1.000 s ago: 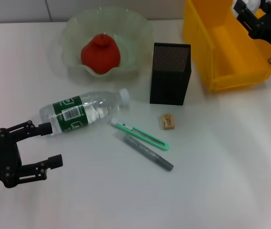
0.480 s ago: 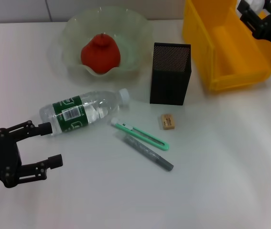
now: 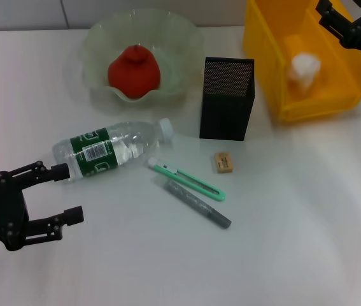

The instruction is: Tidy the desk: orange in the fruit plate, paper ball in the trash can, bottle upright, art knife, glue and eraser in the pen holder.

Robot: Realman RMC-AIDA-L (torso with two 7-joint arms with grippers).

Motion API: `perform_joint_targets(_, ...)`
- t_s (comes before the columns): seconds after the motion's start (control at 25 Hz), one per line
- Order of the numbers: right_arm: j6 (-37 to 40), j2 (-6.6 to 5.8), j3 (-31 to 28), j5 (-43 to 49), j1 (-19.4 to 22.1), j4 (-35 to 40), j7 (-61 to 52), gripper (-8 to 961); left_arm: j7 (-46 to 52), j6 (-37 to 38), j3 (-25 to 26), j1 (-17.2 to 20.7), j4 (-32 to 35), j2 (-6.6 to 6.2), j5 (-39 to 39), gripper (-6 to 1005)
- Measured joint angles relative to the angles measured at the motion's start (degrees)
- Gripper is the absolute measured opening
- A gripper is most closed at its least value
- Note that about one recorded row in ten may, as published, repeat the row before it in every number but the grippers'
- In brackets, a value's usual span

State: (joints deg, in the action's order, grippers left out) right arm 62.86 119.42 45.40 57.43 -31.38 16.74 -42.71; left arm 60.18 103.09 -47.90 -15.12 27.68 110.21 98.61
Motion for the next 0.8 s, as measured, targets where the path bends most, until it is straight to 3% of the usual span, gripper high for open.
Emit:
perform_joint_targets(0.12, 0.3, 0.02, -0.5, -0.1, 0.0, 0.1, 0.0, 840, 0.0, 0.0, 0.0, 0.0, 0.0, 0.0, 0.0, 797)
perform_joint_targets(0.8, 2.7, -0.06, 0.0, 0.1, 0.3, -0.3, -0.2, 836, -0.1, 0.1, 0.0, 0.0, 0.0, 0.0, 0.0, 786)
